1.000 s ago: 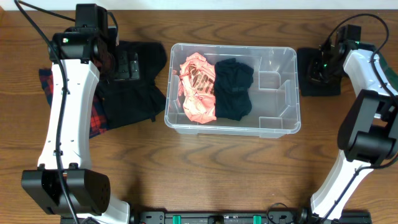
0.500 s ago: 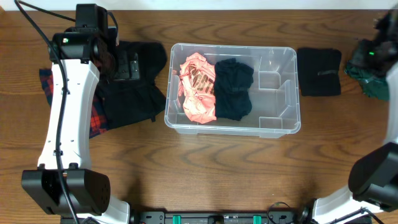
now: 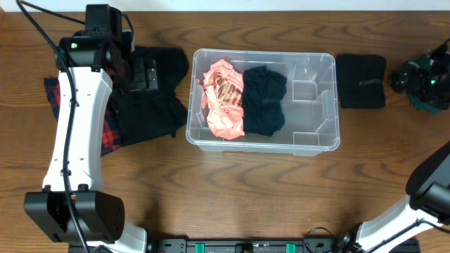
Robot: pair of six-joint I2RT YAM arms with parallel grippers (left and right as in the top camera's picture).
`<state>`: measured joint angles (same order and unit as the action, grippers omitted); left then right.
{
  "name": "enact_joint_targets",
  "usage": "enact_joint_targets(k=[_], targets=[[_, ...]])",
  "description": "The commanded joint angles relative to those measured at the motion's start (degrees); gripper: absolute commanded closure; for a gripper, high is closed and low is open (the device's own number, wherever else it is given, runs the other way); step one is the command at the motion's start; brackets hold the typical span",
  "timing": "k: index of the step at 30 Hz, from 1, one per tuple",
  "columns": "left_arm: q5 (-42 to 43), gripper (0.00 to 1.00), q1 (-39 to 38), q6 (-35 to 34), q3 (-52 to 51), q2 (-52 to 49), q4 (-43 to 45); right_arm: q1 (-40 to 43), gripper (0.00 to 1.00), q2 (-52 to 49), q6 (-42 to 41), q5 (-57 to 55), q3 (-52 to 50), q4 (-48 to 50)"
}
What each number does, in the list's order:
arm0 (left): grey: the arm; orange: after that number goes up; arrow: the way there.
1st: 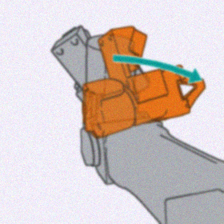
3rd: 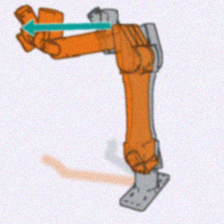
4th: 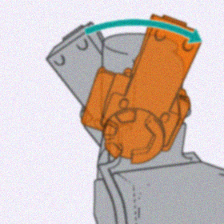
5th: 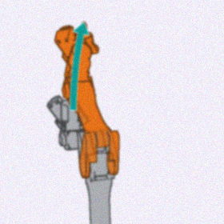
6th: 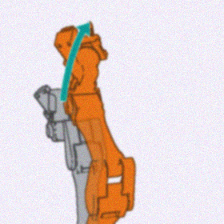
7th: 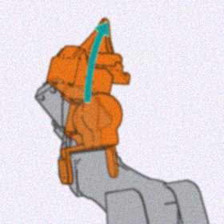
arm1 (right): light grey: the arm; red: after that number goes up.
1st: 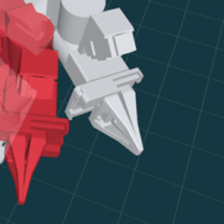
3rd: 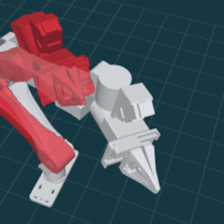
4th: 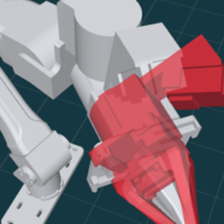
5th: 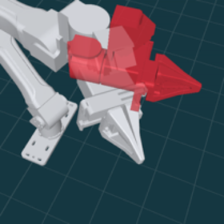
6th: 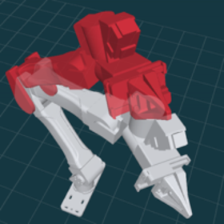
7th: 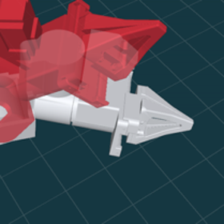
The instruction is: Pack container
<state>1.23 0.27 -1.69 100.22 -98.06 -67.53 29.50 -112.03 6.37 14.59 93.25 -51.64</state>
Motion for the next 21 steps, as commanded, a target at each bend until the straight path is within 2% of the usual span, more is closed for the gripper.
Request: enact_joint_targets(k=[1,5,10,17,19,21], targets=[[-0.61,0.02,0.09,-0.57,1.09,-0.22,-0.15,0.07,0.06,-3.52,2.75,5.25,-0.42,0.74],[-0.63,0.02,0.09,-0.57,1.09,-0.22,-0.15,0.00,0.06,-8.07,3.65,7.17,-0.42,2.25],[-0.63,0.02,0.09,-0.59,1.09,-0.22,-0.15,-0.55,0.05,-13.92,8.63,15.63,-0.42,2.97],[-0.61,0.02,0.09,-0.59,1.09,-0.22,-0.15,-2.05,0.06,-19.87,11.28,15.50,-0.42,3.91],[-0.63,0.02,0.09,-0.59,1.09,-0.22,-0.15,-2.36,0.09,-20.68,11.28,15.47,-0.42,4.13],[-0.61,0.02,0.09,-0.59,1.09,-0.22,-0.15,-2.67,0.16,-20.92,11.28,15.45,-0.42,4.31]])
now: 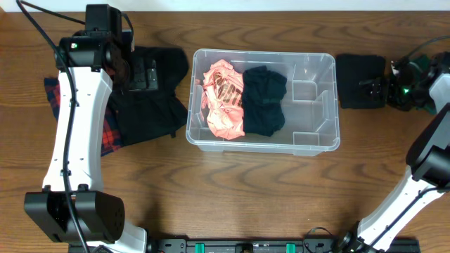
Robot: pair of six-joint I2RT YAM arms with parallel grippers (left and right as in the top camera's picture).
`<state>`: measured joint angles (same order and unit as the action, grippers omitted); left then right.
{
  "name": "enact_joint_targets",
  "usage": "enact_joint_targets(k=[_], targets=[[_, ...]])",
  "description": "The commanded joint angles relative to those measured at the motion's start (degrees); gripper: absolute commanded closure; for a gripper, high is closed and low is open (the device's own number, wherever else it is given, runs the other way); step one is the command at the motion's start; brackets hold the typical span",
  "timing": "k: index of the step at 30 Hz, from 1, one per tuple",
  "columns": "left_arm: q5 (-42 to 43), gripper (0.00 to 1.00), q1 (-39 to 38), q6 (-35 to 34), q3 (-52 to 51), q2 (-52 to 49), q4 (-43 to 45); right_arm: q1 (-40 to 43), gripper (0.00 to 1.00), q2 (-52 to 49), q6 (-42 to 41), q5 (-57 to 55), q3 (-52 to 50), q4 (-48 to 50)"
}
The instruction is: Pack container
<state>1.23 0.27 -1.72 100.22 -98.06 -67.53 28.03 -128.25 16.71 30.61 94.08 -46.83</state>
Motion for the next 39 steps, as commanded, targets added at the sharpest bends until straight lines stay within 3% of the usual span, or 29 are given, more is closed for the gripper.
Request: enact_joint_targets(k=[1,4,9,19,30,39], targets=[[-0.63,0.02,0.09,-0.57,1.09,-0.22,-0.15,-1.31,0.19,-4.76,0.94,-0.57,-1.25,-0.39],[-0.63,0.02,0.09,-0.57,1.09,-0.22,-0.15,-1.44,0.30,-4.74,0.94,-0.59,-1.25,0.13],[-0.61,0.02,0.09,-0.57,1.09,-0.22,-0.15,-1.42,0.59,-4.74,0.90,-0.59,-1.25,0.28],[-0.63,0.02,0.09,-0.55,1.09,-0.22,-0.15,-1.49,0.88,-2.08,-2.58,1.03,1.62,-2.25],[-0.61,0.02,0.09,-0.55,1.09,-0.22,-0.15,-2.45,0.91,17.38,-8.33,1.14,6.10,-8.15],[-0.61,0.02,0.09,-0.55,1.09,-0.22,-0.15,-8.55,0.95,31.65,-16.65,1.36,6.10,-11.69]])
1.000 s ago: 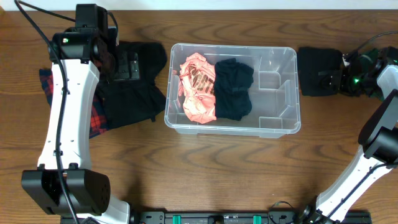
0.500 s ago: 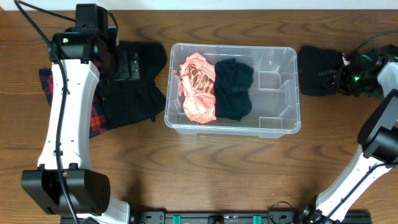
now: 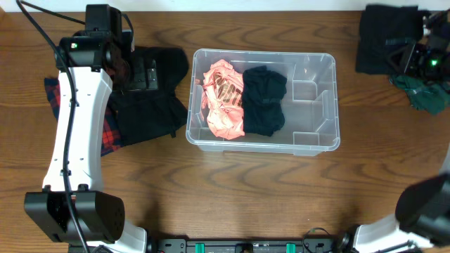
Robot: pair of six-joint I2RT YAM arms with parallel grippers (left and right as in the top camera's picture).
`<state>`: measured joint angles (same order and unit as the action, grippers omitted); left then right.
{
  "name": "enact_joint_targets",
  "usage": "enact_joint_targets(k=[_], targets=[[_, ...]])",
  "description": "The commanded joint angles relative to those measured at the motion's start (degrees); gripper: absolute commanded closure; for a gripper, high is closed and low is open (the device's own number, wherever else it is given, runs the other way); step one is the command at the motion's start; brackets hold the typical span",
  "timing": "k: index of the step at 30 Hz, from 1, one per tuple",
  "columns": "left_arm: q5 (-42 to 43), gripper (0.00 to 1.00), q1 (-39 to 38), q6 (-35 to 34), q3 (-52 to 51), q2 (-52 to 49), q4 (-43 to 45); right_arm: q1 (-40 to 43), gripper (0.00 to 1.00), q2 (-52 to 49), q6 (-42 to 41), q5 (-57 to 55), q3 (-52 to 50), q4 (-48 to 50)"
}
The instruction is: Pack container
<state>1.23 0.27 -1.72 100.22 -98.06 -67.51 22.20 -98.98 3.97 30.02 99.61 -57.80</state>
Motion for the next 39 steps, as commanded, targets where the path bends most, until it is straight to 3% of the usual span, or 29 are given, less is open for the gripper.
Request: enact_joint_targets(k=[1,8,14,18,29,39], targets=[[-0.63,0.02,0.09,-0.57,1.09,-0.22,-0.17,-4.13,0.95,3.32,-4.72,1.90,0.57,-1.31],[-0.61,0.02,0.09,-0.55,1.09,-0.22,-0.17,-16.65,0.99,3.91,-6.56,-0.85,-0.55,-3.23],[-0.63,0.02,0.09,-0.57,1.09,-0.22,-0.17,-26.73,0.99,3.02,-16.79,-20.98,-3.08,-2.89],[-0.63,0.02,0.09,-0.57,1.09,-0.22,-0.17,-31.08,0.99,2.73,-20.96,-25.79,-6.16,-1.44],[-0.63,0.02,0.09,-0.57,1.09,-0.22,-0.17,-33.92,0.99,2.73,-25.16,-25.29,-20.79,9.35],[-0.63,0.02,0.09,-0.57,1.09,-0.22,-0.17,-34.45,0.99,2.71,-23.41,-25.29,-26.10,12.20]])
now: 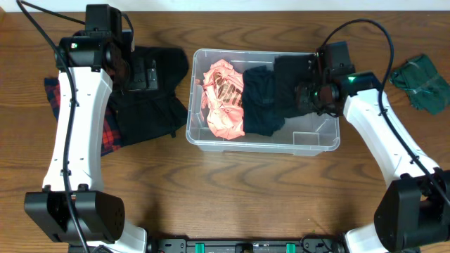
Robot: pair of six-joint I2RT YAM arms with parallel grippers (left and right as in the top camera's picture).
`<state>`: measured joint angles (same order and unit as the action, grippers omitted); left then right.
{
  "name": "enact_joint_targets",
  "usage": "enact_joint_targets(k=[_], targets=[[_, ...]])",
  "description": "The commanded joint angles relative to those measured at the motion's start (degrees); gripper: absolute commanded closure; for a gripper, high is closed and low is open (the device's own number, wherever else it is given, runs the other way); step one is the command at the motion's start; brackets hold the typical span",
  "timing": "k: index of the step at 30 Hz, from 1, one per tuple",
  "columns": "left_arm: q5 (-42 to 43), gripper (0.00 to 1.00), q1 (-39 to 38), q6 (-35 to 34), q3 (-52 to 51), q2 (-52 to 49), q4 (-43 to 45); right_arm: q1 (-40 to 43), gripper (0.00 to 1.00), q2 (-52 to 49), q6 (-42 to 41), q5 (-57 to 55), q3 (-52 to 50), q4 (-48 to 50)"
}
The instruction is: Pack container
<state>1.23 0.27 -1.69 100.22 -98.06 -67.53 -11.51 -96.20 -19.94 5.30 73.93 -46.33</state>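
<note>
The clear plastic container (260, 146) sits mid-table with a pink garment (221, 98) and a dark navy garment (259, 105) inside. My right gripper (309, 91) is shut on a black folded cloth (290, 83), which hangs over the right half of the container beside the navy garment. My left gripper (144, 74) rests over a black garment (151, 109) left of the container. Dark against dark, its jaws cannot be made out.
A red plaid garment (107, 137) lies partly under the black one at the far left. A green cloth (422, 83) lies on the table at the far right. The container has small moulded compartments along its right wall.
My right gripper, holding the black cloth, was at the back right corner of the table and is now over the container's right half. The left arm has not moved.
The black folded cloth lay on the table right of the container, with my right gripper beyond it by the green cloth. Then the gripper was at the cloth's right edge. Then it held the cloth raised at the back right, and now over the container.
</note>
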Motion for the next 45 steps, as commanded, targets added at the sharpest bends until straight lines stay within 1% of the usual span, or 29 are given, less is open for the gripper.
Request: enact_joint_targets(k=[1,6,12,23,25,26,27,28,30,31,32,33,36,38,40,43,45], targets=[[-0.63,0.02,0.09,-0.57,1.09,-0.22,-0.15,-0.90,0.99,-0.07,0.55,-0.57,-0.70,0.70],[-0.63,0.02,0.09,-0.59,1.09,-0.22,-0.15,-1.31,0.99,-0.07,3.41,-0.59,-2.34,2.21],[-0.61,0.02,0.09,-0.59,1.09,-0.22,-0.15,-1.31,0.99,-0.07,3.76,-0.59,-2.93,4.59],[-0.63,0.02,0.09,-0.59,1.09,-0.22,-0.15,-1.31,0.96,-0.07,4.39,-1.03,-2.93,5.18],[-0.63,0.02,0.09,-0.57,1.09,-0.22,-0.15,-1.31,0.91,-0.07,4.39,-1.03,-2.93,5.20],[-0.63,0.02,0.09,-0.57,1.09,-0.22,-0.15,-1.31,0.84,-0.07,4.39,-1.03,-2.93,5.20],[-0.63,0.02,0.09,-0.57,1.09,-0.22,-0.15,-1.31,0.69,-0.07,4.52,-1.03,-2.93,5.18],[-0.61,0.02,0.09,-0.59,1.09,-0.22,-0.15,-1.31,0.64,-0.07,5.18,-1.01,-2.93,5.16],[-0.63,0.02,0.09,-0.57,1.09,-0.22,-0.15,-1.31,0.69,-0.07,7.04,-1.05,-2.93,5.14],[-0.61,0.02,0.09,-0.59,1.09,-0.22,-0.15,-1.31,0.69,-0.07,7.85,-1.07,-2.91,5.22],[-0.63,0.02,0.09,-0.57,1.09,-0.22,-0.15,-1.27,0.64,-0.07,8.74,-1.07,-2.86,5.38],[-0.63,0.02,0.09,-0.59,1.09,-0.22,-0.15,-1.25,0.58,-0.07,9.97,-1.07,-2.78,5.42],[-0.61,0.02,0.09,-0.57,1.09,-0.22,-0.15,-1.20,0.33,-0.07,13.09,-2.38,-2.45,5.33],[-0.63,0.02,0.09,-0.59,1.09,-0.22,-0.15,-1.20,0.19,-0.07,14.49,-4.44,-2.38,5.14],[-0.63,0.02,0.09,-0.57,1.09,-0.22,-0.15,-1.20,0.13,-0.07,15.67,-6.47,-2.36,4.83],[-0.63,0.02,0.09,-0.57,1.09,-0.22,-0.15,-1.20,0.12,-0.02,18.45,-7.50,-1.90,4.74],[-0.63,0.02,0.09,-0.59,1.09,-0.22,-0.15,-1.22,0.12,-0.02,18.75,-7.43,-0.52,4.07]])
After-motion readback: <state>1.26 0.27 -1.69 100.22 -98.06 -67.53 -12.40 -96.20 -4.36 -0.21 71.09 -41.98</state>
